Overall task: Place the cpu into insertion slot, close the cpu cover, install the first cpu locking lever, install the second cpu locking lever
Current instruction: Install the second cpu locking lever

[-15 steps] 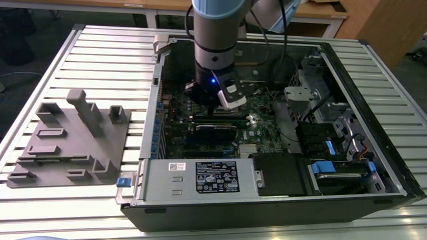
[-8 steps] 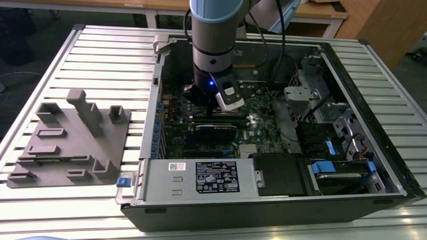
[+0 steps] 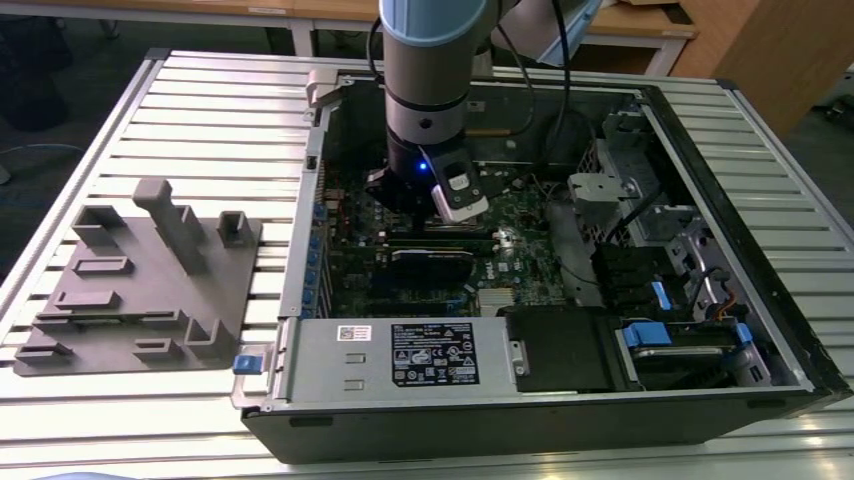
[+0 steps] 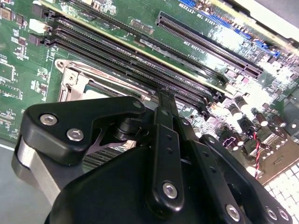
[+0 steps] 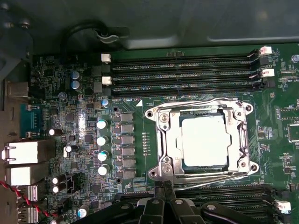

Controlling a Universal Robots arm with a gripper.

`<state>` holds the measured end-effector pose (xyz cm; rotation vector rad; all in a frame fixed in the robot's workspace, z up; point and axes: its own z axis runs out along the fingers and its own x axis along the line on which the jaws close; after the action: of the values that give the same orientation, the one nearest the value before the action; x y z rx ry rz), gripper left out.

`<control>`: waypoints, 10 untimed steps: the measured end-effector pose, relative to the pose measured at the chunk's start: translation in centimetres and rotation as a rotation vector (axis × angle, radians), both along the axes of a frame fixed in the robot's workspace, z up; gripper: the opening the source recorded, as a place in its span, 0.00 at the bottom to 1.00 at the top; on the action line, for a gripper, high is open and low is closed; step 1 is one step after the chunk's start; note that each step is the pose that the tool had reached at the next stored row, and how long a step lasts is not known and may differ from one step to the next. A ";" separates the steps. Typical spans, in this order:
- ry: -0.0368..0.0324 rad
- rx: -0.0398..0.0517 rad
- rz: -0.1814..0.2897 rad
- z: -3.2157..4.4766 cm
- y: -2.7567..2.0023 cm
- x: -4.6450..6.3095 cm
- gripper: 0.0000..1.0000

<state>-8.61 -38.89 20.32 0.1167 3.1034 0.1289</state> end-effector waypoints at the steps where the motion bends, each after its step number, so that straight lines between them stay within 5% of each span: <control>1: 0.0000 0.0000 0.000 0.00 0.00 0.0 0.11; 10: 0.0000 0.0064 0.000 -0.03 0.05 -0.2 0.11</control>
<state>-8.83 -38.85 20.29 0.1169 3.1032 0.1388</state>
